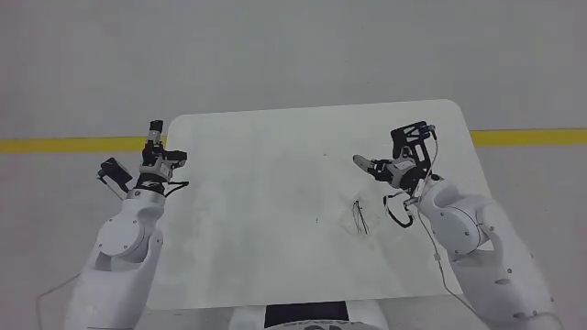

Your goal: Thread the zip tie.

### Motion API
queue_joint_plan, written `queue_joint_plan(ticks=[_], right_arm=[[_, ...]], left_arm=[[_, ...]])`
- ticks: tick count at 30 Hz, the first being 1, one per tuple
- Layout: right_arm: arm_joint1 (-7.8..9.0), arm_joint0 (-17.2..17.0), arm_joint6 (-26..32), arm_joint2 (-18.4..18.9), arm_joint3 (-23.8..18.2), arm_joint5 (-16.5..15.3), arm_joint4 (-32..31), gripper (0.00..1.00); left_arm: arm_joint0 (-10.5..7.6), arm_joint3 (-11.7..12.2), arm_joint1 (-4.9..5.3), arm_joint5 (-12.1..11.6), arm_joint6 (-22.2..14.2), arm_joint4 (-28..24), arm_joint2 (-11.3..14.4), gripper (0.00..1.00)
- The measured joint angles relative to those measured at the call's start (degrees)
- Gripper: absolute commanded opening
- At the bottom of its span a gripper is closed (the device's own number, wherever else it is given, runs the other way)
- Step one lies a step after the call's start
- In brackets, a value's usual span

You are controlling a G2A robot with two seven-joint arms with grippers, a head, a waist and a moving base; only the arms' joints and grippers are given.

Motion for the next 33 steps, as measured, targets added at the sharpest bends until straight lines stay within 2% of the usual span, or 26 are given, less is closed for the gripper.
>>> queue_joint_plan(ticks=[2,7,10,20,22,24,26,33], right_arm=[[0.39,0.9,2.5,-1.6,-1.2,-1.7,-3.0,1.0],[0.45,3.3,12.1,-6.2,-1.6,-3.8,-19.6,1.0],[0.32,5.0,17.3,-9.1,-1.0,-5.2,-23.1,1.0],[0.3,5.2,17.5,-9.3,-1.0,-5.2,-23.1,1.0],[0.4,5.2,18.1,-9.9,-1.1,-6.0,-24.0,1.0],[0.49,5.6,20.8,-11.1,-1.2,-8.9,-26.5,1.0],[0.42,6.2,24.0,-12.2,-1.3,-10.0,-27.0,1.0],[-0.03,8.6,32.9,-15.5,-0.3,-12.5,-22.4,1.0]], left_arm=[[0.0,0.0,0.0,0.0,0.0,0.0,0.0,1.0],[0.0,0.0,0.0,0.0,0.0,0.0,0.0,1.0],[0.0,0.0,0.0,0.0,0.0,0.0,0.0,1.0],[0.0,0.0,0.0,0.0,0.0,0.0,0.0,1.0],[0.0,0.0,0.0,0.0,0.0,0.0,0.0,1.0],[0.0,0.0,0.0,0.0,0.0,0.0,0.0,1.0],[0.0,0.0,0.0,0.0,0.0,0.0,0.0,1.0],[0.0,0.0,0.0,0.0,0.0,0.0,0.0,1.0]])
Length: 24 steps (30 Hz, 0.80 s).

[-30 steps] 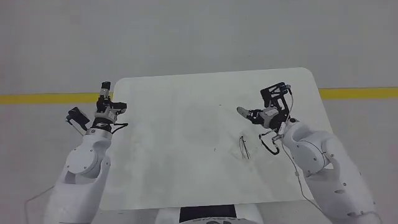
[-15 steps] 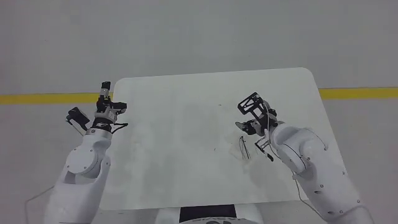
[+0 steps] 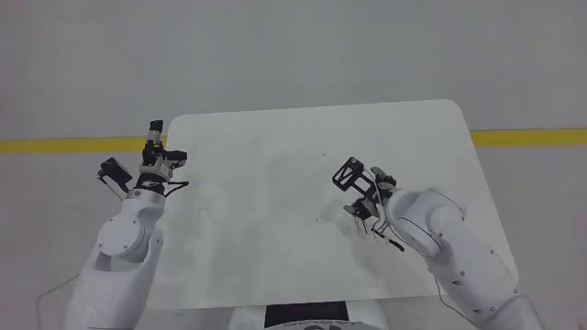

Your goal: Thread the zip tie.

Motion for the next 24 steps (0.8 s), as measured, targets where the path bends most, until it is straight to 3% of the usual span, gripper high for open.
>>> queue_joint_plan(ticks=[12,15,18,20,24], right_arm=[[0.01,0.0,0.2,-0.1,0.1,-0.1,0.1,1.0],[-0.07,0.7,3.5,-0.3,0.4,-0.2,2.7,1.0],[-0.27,1.7,7.1,-0.5,-0.1,1.6,5.9,1.0],[-0.45,1.9,9.6,-0.6,0.2,4.5,9.0,1.0],[-0.42,2.5,10.0,-2.2,1.0,7.5,11.8,1.0]], left_arm=[[0.0,0.0,0.0,0.0,0.0,0.0,0.0,1.0],[0.0,0.0,0.0,0.0,0.0,0.0,0.0,1.0],[0.0,0.0,0.0,0.0,0.0,0.0,0.0,1.0],[0.0,0.0,0.0,0.0,0.0,0.0,0.0,1.0],[0.0,0.0,0.0,0.0,0.0,0.0,0.0,1.0]])
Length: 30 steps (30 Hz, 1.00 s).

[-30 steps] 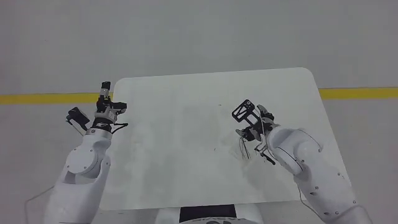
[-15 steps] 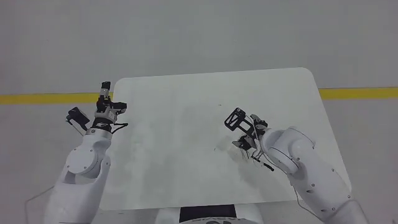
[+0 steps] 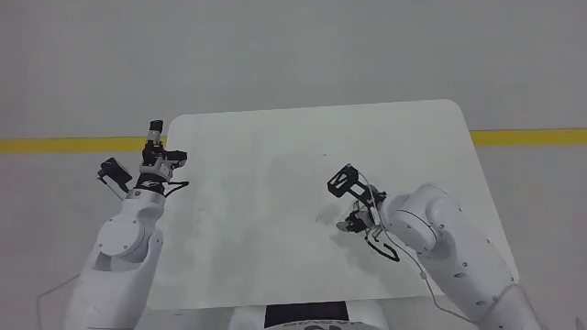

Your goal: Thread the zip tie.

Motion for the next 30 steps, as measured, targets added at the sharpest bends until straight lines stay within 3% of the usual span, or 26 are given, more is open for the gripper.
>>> queue_joint_plan(ticks=[14,21,28,30], right_arm=[[0.33,0.0,0.0,-0.3,1.5,1.3,0.8,1.0],[2.15,2.3,0.0,-3.3,2.9,6.4,5.1,1.0],[5.1,6.0,0.0,-8.1,4.4,13.4,10.5,1.0],[5.19,6.1,0.0,-8.2,4.4,13.6,10.7,1.0]], left_arm=[[0.0,0.0,0.0,0.0,0.0,0.0,0.0,1.0],[0.0,0.0,0.0,0.0,0.0,0.0,0.0,1.0],[0.0,0.0,0.0,0.0,0.0,0.0,0.0,1.0],[0.0,0.0,0.0,0.0,0.0,0.0,0.0,1.0]])
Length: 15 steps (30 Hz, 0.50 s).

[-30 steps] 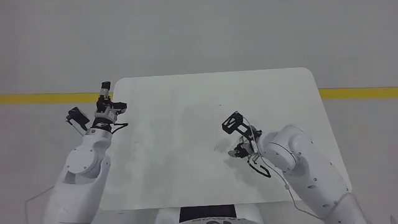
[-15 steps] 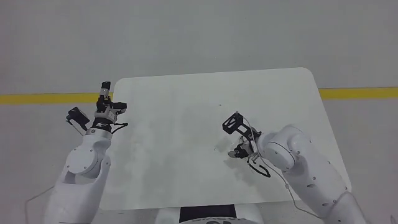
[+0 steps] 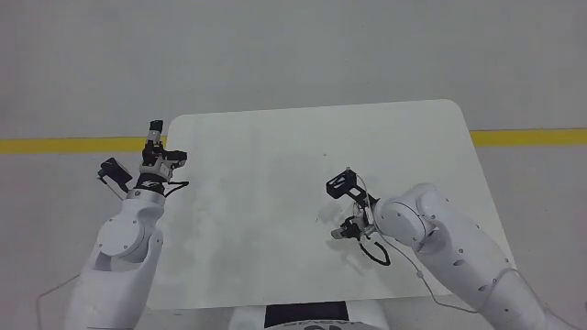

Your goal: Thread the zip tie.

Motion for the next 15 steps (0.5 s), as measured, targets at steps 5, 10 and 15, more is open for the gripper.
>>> queue_joint_plan(ticks=[5,10,15], right_arm=[[-0.04,-0.1,0.0,0.1,0.0,-0.1,-0.1,1.0],[-0.1,-0.2,-0.6,-0.2,0.1,-0.1,-0.2,1.0],[-0.55,0.5,-0.3,-1.6,0.4,3.0,-2.1,1.0]], left_arm=[[0.0,0.0,0.0,0.0,0.0,0.0,0.0,1.0],[0.0,0.0,0.0,0.0,0.0,0.0,0.0,1.0],[0.0,0.0,0.0,0.0,0.0,0.0,0.0,1.0]])
